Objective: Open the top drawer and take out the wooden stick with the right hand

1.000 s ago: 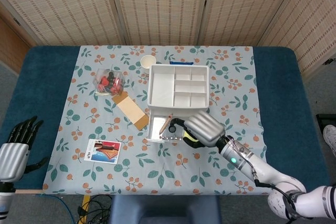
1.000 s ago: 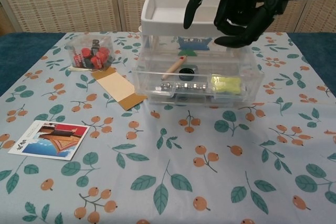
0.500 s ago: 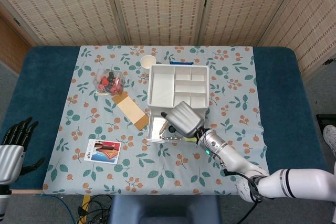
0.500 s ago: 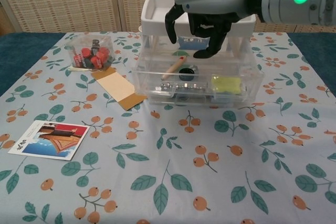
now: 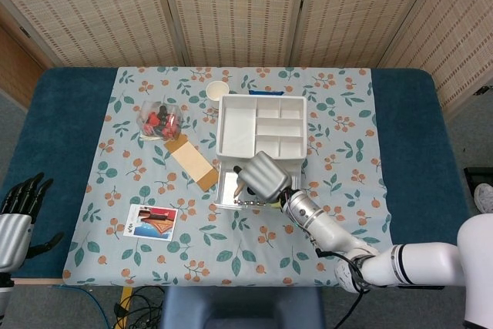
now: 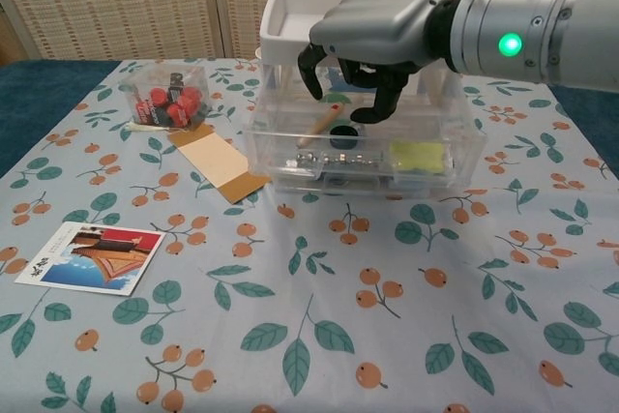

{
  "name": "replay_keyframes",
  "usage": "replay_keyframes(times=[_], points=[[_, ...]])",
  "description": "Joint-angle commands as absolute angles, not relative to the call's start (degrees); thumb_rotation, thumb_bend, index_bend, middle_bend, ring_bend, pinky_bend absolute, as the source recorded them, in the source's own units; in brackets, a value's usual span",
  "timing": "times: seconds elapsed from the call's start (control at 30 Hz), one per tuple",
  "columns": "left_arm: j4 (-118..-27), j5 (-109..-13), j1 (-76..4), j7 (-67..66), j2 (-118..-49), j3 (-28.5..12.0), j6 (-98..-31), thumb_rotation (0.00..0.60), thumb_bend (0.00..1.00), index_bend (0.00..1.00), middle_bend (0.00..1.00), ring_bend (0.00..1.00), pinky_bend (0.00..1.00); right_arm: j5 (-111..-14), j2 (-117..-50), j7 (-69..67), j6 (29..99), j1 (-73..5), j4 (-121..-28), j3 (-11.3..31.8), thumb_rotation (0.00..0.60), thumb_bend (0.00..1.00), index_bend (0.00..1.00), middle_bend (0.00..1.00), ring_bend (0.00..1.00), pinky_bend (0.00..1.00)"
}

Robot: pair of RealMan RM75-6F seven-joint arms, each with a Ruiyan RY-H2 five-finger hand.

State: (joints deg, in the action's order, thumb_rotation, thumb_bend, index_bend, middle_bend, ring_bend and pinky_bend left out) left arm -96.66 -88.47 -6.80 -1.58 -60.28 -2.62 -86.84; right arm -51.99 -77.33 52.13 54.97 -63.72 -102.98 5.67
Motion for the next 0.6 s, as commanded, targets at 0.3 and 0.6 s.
replay_keyframes(times=[0.3, 0.6], points=[[-96.1, -88.3, -6.8, -1.2, -60.5, -2.7, -86.7, 0.600, 0.16, 0.03, 0.00, 0.00, 0.08, -52.8, -79.3, 53.6, 55.3, -64.6, -101.5, 4.8, 0.600, 0.36, 0.36, 0.92, 1.00, 1.00], [-95.7, -88.2, -6.5, -0.6, -60.5, -2.8, -86.9, 0.600, 0.16, 0.03, 0.00, 0.00, 0.08, -51.6, -80.3, 55.1, 54.8, -65.6, -100.8, 4.3, 0.600, 0.36, 0.36, 0.92, 1.00, 1.00]])
